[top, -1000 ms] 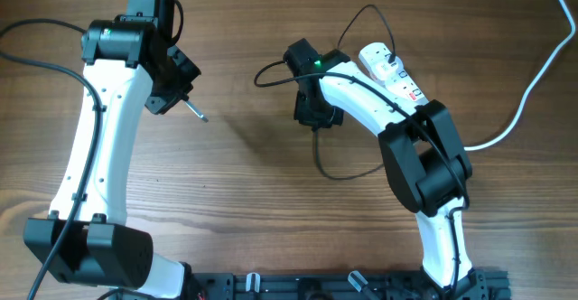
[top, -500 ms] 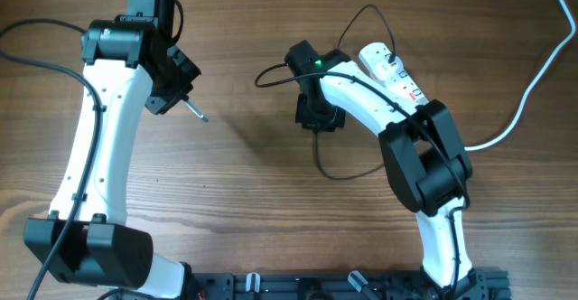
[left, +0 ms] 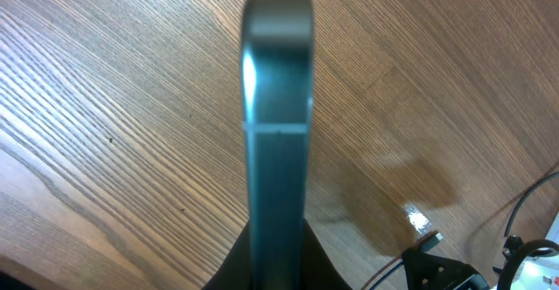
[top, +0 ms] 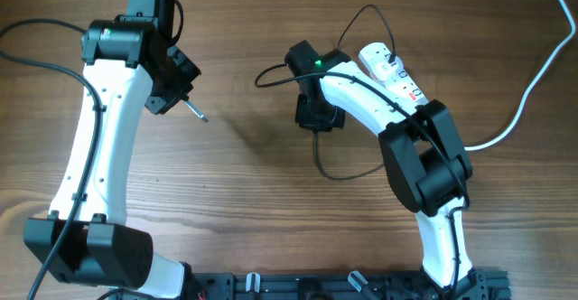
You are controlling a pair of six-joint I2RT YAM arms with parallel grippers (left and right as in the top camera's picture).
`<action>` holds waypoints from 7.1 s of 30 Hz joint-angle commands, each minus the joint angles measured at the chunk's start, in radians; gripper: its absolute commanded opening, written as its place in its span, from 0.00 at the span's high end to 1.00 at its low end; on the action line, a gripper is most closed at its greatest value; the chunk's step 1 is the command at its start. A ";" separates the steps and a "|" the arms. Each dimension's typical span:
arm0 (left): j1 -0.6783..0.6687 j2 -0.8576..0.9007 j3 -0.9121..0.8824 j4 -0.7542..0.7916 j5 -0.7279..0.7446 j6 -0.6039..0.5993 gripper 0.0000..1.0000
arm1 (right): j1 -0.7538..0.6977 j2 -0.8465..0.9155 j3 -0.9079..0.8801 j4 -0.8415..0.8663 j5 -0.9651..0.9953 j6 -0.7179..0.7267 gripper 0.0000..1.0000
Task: Plug charger to phone and switch on socket
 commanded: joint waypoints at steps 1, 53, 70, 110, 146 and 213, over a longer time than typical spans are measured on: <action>0.005 -0.002 -0.006 -0.001 -0.024 -0.012 0.94 | 0.000 0.049 -0.042 0.008 -0.008 -0.003 0.89; 0.005 -0.002 -0.006 0.719 1.371 0.370 0.96 | 0.303 -0.822 0.066 -0.099 0.066 -0.331 0.96; 0.005 -0.002 -0.006 0.753 1.490 0.371 0.96 | 0.300 -0.736 0.066 -0.027 0.048 -0.255 0.96; 0.005 -0.002 -0.006 0.727 1.432 0.521 0.96 | 0.246 -0.725 0.084 -0.024 0.052 -0.316 0.96; 0.005 -0.002 -0.006 0.711 1.431 0.524 0.96 | 0.246 -0.705 0.084 0.008 0.048 -0.313 0.96; 0.005 -0.002 -0.006 0.467 1.304 0.629 0.96 | 0.241 -0.730 0.087 0.109 0.166 -0.249 0.35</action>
